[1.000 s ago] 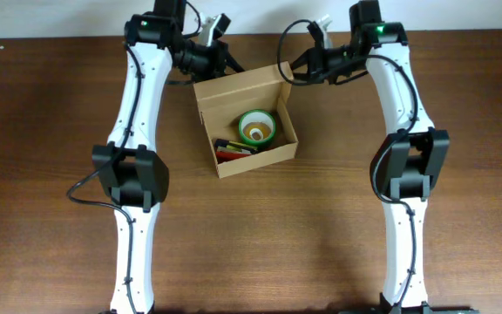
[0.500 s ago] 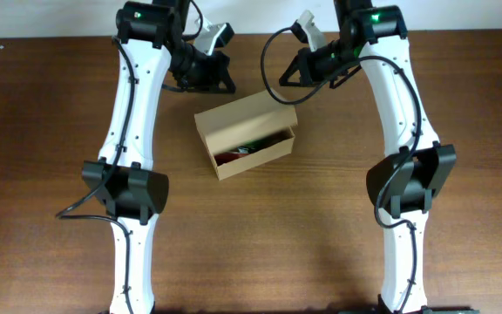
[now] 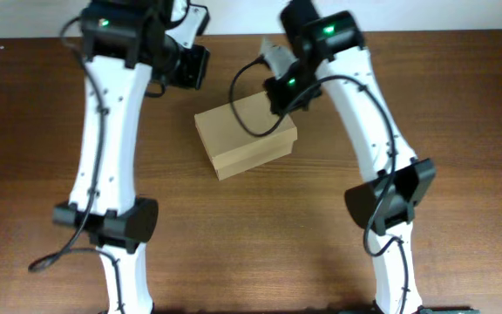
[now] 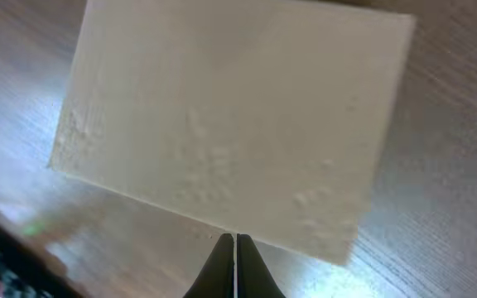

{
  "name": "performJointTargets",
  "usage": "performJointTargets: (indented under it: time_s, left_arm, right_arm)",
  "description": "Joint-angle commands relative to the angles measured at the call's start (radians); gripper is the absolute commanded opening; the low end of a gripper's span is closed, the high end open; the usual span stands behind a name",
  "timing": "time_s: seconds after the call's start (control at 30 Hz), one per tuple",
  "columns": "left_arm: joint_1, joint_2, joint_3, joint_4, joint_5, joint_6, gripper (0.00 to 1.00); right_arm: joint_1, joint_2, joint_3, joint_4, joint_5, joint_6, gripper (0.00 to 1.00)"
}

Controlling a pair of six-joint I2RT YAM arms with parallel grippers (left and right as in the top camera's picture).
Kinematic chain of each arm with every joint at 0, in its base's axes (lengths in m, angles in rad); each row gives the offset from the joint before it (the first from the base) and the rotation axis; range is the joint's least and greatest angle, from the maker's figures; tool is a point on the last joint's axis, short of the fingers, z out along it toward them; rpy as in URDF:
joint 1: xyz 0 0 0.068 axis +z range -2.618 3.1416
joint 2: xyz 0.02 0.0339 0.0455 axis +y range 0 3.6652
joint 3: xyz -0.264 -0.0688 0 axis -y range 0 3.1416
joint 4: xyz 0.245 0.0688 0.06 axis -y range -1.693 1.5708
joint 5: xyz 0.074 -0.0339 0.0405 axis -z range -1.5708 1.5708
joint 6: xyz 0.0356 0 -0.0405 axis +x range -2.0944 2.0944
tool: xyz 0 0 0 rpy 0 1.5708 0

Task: Pack container
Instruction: 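Fold the lid flap down over the box with both grippers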

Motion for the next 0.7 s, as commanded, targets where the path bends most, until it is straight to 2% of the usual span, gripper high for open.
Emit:
performJointTargets:
  time_s: [0.0, 0.27, 0.47, 0.57, 0.67]
  left_arm:
    - [-0.003, -0.071, 0.016, -0.002, -0.117, -0.024, 0.02]
    - [0.01, -0.088, 0.016, -0.002, -0.214, -0.024, 0.02]
    - [0.024, -0.088, 0.016, -0.002, -0.208, -0.024, 0.02]
    - [0.015, -0.088, 0.002, -0.002, -0.153, -0.042, 0.02]
    - [-0.035, -0.088, -0.03, -0.002, -0.248, -0.072, 0.02]
  right_arm:
    - [0.043, -0.031, -0.026, -0.011, 0.087, 0.033, 0.04]
    - [0.061, -0.097, -0.236, 0.003, 0.075, 0.031, 0.04]
    - [0.098, -0.105, -0.24, 0.009, 0.075, 0.013, 0.04]
    - [0.1, -0.105, -0.24, 0.013, 0.08, 0.009, 0.04]
    - [0.098, -0.105, -0.24, 0.025, 0.094, 0.006, 0.04]
